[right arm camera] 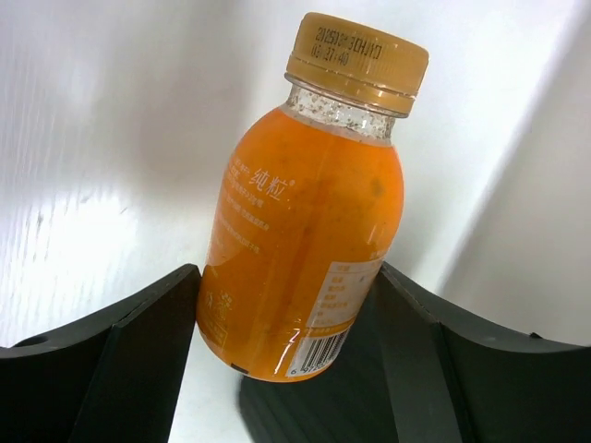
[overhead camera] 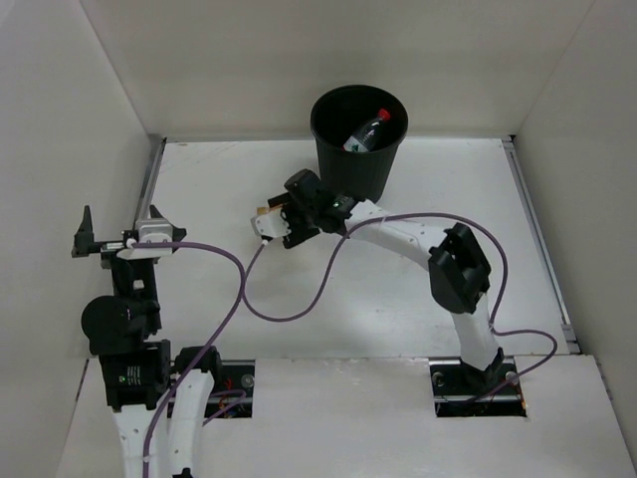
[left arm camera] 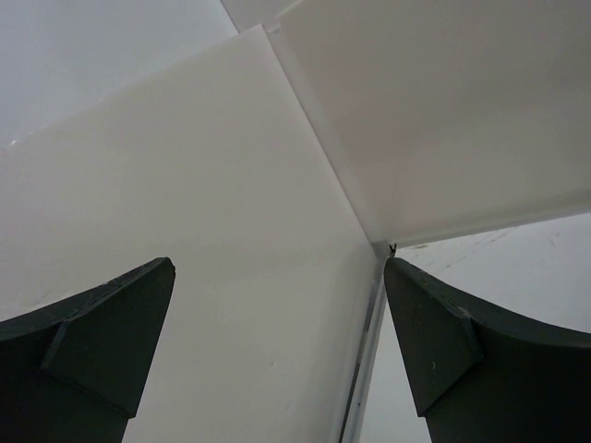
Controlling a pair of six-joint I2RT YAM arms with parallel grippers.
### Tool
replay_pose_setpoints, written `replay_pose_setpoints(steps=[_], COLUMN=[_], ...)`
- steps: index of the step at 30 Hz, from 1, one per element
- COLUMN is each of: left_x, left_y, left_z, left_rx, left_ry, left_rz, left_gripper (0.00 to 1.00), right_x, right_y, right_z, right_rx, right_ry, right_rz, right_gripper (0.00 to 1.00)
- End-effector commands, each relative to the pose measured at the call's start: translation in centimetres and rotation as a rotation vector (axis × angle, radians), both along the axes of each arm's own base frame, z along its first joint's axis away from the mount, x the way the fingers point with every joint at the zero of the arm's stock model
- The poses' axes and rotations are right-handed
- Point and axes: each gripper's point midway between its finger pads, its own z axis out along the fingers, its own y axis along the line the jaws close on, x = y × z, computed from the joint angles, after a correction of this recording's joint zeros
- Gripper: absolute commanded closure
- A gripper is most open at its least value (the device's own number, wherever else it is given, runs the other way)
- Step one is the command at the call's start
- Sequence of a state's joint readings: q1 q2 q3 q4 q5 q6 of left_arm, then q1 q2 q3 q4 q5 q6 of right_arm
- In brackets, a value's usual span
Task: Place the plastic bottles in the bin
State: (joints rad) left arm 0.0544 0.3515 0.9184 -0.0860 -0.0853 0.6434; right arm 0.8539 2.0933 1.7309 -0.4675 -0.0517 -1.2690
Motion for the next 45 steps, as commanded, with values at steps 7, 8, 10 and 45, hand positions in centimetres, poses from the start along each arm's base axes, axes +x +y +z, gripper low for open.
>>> replay_pose_setpoints(steps=[7, 8, 10, 45], left_x=[-0.6, -0.6, -0.6, 1.9], left_y=[0.0, 0.0, 0.0, -2.7], left_z=[1.6, 1.5, 1.2, -2.7], left_rx=[-0.062, -0.064, -0.068, -0.095], left_ry=[-0.088, -0.088, -0.084, 0.038], left_rz=[-0.008, -0.009, -0.013, -0.160], left_gripper=[0.00, 0.00, 0.00, 0.00], right_x=[-0.1, 0.3, 1.6, 14.0], right_y=[0.5, -0.1, -2.1, -15.7], right_z=[25.1, 26.5, 29.3, 30.2], right_rx=[0.452, 0.467, 0.498, 0.557], right_ry=[-0.302, -0.327, -0.384, -0.451], right_rz=[-0.088, -0.104, -0.157, -0.596], right_gripper=[1.00, 1.00, 1.00, 0.00])
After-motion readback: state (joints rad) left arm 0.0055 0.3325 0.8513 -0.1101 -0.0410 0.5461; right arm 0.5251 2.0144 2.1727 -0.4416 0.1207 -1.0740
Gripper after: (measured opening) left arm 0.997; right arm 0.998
